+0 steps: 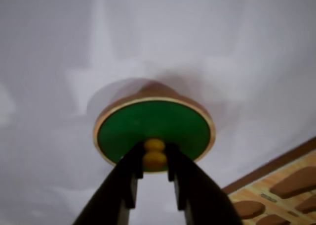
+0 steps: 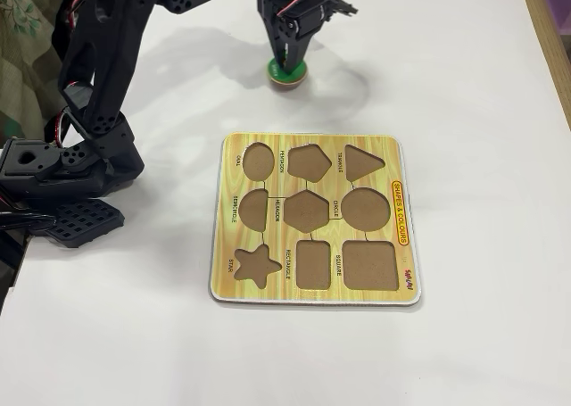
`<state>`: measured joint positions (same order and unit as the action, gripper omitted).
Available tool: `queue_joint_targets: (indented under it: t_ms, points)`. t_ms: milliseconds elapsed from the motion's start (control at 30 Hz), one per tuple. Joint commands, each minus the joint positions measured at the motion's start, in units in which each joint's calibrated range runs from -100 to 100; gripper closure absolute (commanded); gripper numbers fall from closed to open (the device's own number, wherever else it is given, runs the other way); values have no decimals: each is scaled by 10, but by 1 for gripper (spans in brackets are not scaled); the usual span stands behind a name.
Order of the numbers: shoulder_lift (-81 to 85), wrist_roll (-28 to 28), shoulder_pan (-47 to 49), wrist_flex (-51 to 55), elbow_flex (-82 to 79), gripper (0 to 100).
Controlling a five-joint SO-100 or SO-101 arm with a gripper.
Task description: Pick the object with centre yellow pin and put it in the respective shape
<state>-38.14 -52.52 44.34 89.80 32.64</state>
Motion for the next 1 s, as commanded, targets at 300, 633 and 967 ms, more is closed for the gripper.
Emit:
queue_joint_targets:
  t_ms: [300, 633, 967]
  points:
    - [89, -4, -210, -2, 25, 99]
    - [89, -4, -354, -2, 25, 99]
    - [84, 0, -427, -2, 14, 99]
